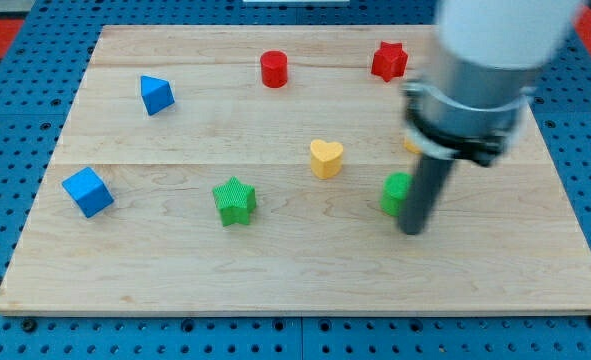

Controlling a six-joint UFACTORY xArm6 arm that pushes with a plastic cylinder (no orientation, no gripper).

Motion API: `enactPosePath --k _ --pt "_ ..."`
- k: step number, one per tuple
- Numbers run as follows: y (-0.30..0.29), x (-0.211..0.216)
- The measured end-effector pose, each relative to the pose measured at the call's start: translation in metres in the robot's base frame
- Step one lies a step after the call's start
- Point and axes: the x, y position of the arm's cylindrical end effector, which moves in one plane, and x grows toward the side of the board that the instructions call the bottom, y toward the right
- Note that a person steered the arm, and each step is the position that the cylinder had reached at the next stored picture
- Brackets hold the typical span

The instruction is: Push the green circle towards the yellow hexagon

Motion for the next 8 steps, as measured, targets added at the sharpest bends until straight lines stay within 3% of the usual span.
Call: enactPosePath --k 2,4,5,6,7,8 --pt "-0.062 -0.009" --pt "0.025 0.002" --pt "-0.025 -0.021" --pt "-0.028 -0.034" --pt "0.022 -0.035" --pt "0.023 -0.039"
